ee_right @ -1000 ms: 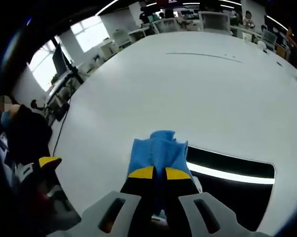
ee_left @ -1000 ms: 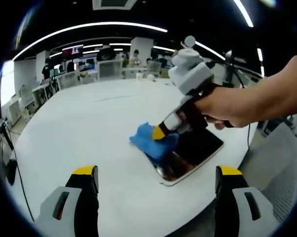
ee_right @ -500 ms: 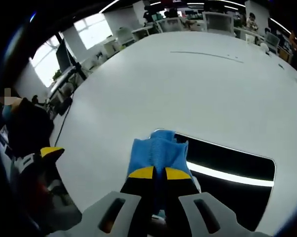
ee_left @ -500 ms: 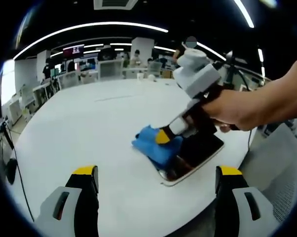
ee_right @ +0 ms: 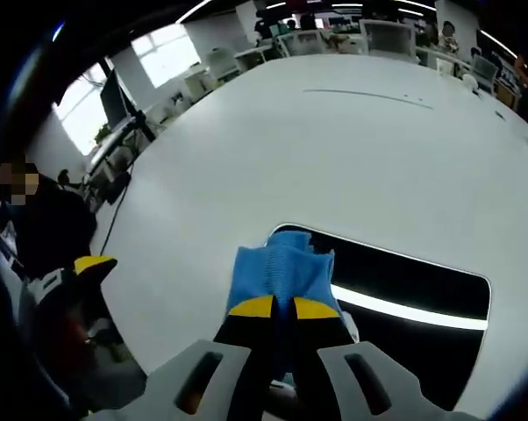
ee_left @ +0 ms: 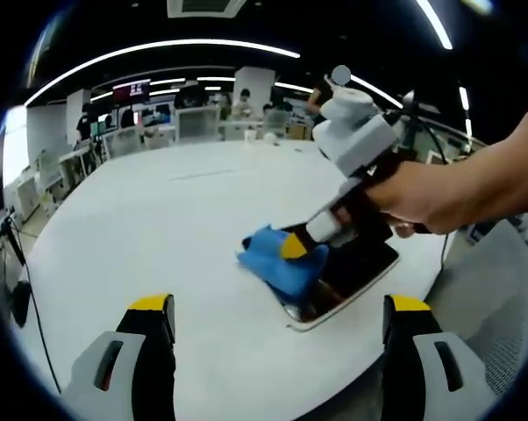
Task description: Wipe the mirror surface with the cleaning cloth until all visible marks leave the cleaned area.
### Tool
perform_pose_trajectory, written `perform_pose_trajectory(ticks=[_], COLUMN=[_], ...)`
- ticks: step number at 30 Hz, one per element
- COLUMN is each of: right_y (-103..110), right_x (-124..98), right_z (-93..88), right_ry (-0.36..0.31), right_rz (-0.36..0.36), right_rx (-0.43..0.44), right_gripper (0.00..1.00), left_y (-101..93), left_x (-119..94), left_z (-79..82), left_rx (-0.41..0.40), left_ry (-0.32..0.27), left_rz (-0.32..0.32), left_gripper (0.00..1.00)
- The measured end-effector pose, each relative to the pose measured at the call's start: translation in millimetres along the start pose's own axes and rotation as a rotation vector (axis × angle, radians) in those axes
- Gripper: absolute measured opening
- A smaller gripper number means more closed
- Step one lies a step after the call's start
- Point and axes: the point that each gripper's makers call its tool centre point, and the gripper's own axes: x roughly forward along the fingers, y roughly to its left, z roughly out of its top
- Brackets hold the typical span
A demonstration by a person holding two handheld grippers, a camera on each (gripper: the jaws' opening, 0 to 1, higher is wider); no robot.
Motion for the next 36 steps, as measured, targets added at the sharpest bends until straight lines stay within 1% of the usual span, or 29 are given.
perform_pose_trajectory(ticks=[21, 25, 27, 31, 36], right_y=[-8.2, -10.8, -11.7, -13.4, -16.1], right_x=[-6.0, -7.7, -8.3, -9.2, -11.1], right_z=[-6.6, -8.3, -8.6, -9.6, -10.9], right_ry=[0.003, -0.002, 0.000, -0.006, -0.001], right_rz=[-0.003, -0.003, -0.005, -0.003, -0.002], right_rx=[-0.002, 0.003, 0.002, 0.004, 0.000], right_gripper=[0.01, 0.01, 0.01, 0.01, 0.01], left_y=[0.9, 2.5, 1.2, 2.0, 0.8], left_x=[-1.1, -1.8, -1.4, -2.0, -2.5], left_z=[0.2, 0.9, 1.1, 1.3, 1.1], left_rx=[0.001, -0.016, -0.003, -0.015, -0.008], left_ry=[0.001, -0.007, -0.006, -0.008, -0.004], left_rz=[0.005, 0.010, 0.005, 0.009, 0.008], left_gripper=[0.99, 0.99, 0.99, 0.99, 0.99])
